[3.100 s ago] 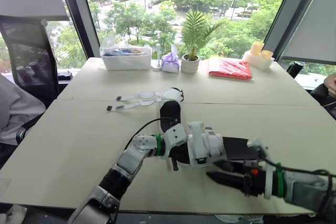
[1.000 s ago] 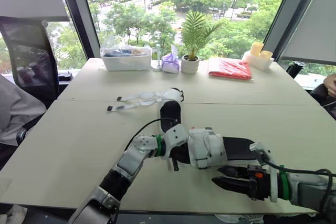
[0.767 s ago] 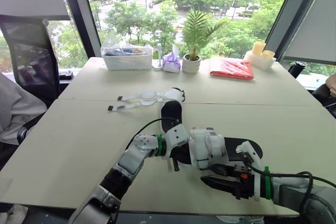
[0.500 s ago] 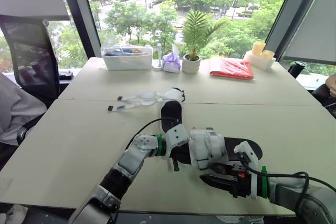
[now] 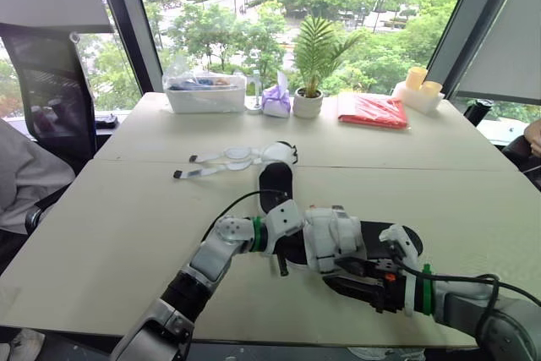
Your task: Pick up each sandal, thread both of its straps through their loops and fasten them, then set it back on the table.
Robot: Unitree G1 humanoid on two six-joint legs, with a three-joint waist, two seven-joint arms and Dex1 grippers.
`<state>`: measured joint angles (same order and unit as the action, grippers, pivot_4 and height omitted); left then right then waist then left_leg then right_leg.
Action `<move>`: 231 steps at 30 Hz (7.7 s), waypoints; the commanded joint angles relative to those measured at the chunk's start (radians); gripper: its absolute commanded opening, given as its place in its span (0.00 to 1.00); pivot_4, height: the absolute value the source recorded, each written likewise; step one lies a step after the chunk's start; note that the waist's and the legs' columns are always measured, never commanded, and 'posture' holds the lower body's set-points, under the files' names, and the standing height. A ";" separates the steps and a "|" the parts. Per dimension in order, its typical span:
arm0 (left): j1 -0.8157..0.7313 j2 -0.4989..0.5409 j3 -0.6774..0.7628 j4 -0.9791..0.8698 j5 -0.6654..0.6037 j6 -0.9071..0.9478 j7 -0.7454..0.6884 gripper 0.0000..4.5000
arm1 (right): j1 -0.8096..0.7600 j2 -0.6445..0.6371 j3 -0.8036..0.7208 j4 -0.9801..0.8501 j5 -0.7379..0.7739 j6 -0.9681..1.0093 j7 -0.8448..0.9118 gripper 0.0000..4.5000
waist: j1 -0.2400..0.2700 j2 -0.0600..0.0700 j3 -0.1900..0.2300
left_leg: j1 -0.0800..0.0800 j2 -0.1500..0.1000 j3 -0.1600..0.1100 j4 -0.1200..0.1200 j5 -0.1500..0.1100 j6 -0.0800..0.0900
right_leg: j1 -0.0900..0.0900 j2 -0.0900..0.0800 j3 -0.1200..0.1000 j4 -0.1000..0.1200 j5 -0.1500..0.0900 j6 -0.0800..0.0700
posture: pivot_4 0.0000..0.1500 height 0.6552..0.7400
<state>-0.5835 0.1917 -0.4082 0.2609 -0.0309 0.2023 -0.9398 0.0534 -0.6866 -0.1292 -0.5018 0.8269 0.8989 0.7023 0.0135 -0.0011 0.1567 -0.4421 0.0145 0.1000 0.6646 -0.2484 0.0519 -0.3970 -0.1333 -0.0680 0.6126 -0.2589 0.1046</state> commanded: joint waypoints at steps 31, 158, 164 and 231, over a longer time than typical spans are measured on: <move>0.020 -0.006 -0.035 0.052 0.027 0.008 -0.008 0.00 | -0.125 -0.075 -0.059 -0.149 0.495 0.144 -0.109 0.01 | 0.001 -0.001 0.000 | 0.000 0.000 -0.001 0.000 0.000 0.000 | 0.000 -0.001 0.000 0.000 0.000 0.000 | 1.00 1.00; 0.282 0.348 0.269 -0.686 -0.391 0.362 0.068 0.00 | -0.617 0.072 -0.109 0.677 -0.030 0.356 0.199 0.01 | -0.024 0.005 0.002 | -0.003 0.001 0.005 -0.002 0.001 -0.003 | -0.007 -0.001 -0.002 0.003 0.004 0.000 | 1.00 1.00; 0.242 0.322 0.291 -0.655 -0.395 0.387 0.119 0.00 | -0.746 0.251 -0.547 0.706 0.006 0.115 -0.328 0.01 | -0.020 0.008 0.004 | -0.004 0.000 0.006 -0.002 0.003 -0.006 | -0.009 0.000 -0.002 0.005 0.005 0.003 | 1.00 1.00; -0.670 -0.055 0.181 1.118 0.450 -0.270 0.920 0.02 | 0.040 0.524 -0.080 -0.111 0.211 -0.326 -0.676 1.00 | -0.001 -0.002 0.017 | -0.006 0.005 0.006 -0.001 0.004 -0.006 | -0.011 0.008 -0.001 0.007 0.009 0.018 | 1.00 1.00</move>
<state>-1.2472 0.1295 -0.2150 1.4006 0.3955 -0.0389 -0.0295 0.1067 -0.1636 -0.2141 -0.5923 1.0381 0.5899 0.0176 0.0126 -0.0026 0.1738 -0.4480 0.0190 0.1062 0.6633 -0.2439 0.0458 -0.4083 -0.1250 -0.0688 0.6195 -0.2500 0.1229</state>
